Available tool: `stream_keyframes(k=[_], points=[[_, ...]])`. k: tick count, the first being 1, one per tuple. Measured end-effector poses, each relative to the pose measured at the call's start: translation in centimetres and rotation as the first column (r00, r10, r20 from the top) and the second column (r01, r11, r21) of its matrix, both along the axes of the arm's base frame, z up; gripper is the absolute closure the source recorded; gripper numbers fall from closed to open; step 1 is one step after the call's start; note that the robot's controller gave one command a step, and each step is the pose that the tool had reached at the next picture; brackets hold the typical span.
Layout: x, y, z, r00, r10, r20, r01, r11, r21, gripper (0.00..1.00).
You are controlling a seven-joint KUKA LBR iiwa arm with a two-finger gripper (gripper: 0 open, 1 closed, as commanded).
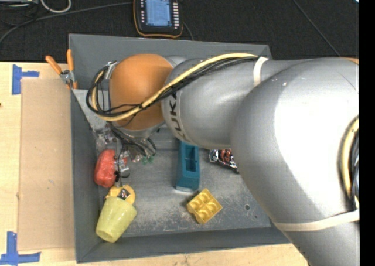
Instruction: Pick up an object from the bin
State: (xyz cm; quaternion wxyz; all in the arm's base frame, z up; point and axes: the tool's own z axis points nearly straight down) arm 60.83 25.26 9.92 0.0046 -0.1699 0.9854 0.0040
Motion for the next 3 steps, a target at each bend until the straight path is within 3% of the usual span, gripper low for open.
stream_keyframes(k=[1,2,3], points=[[0.3,-1.1,-2.9,0.893,0.45,-0.002,-0.451,0.893,-0.009,0.0],[-1.8,-0.8,-2.3,0.968,0.251,0.014,-0.251,0.968,-0.007,1.0],[-1.8,-0.8,-2.3,0.968,0.251,0.014,-0.251,0.968,-0.007,1.0]])
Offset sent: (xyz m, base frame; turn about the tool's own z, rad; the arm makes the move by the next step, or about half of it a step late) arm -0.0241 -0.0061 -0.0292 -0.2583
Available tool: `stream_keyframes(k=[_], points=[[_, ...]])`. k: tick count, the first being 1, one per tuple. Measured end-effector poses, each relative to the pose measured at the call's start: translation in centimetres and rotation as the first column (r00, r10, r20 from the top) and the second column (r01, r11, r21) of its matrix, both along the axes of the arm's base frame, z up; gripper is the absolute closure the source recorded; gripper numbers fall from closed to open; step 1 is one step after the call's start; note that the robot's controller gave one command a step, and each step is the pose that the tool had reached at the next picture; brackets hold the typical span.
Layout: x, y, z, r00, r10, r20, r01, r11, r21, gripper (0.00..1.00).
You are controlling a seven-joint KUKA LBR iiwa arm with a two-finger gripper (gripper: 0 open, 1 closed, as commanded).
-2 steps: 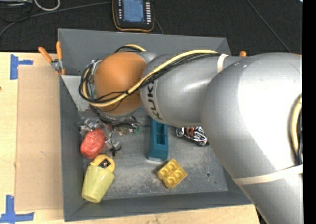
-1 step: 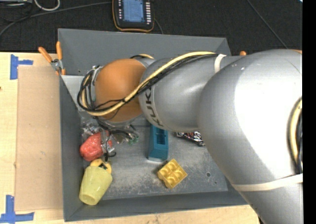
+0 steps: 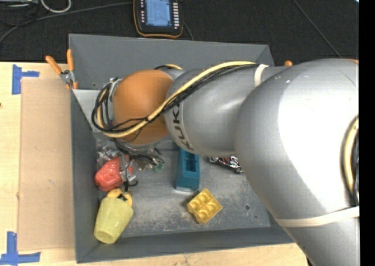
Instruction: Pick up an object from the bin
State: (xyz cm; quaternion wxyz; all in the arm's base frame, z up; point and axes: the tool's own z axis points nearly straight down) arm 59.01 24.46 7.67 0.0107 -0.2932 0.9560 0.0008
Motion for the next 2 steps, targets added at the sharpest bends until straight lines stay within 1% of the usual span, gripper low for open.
stream_keyframes(k=[1,2], points=[[0.17,0.06,0.58,1.0,-0.002,0.005,0.002,1.0,0.003,1.0],[0.21,0.06,0.99,1.0,-0.003,0.007,0.003,1.0,0.004,1.0]])
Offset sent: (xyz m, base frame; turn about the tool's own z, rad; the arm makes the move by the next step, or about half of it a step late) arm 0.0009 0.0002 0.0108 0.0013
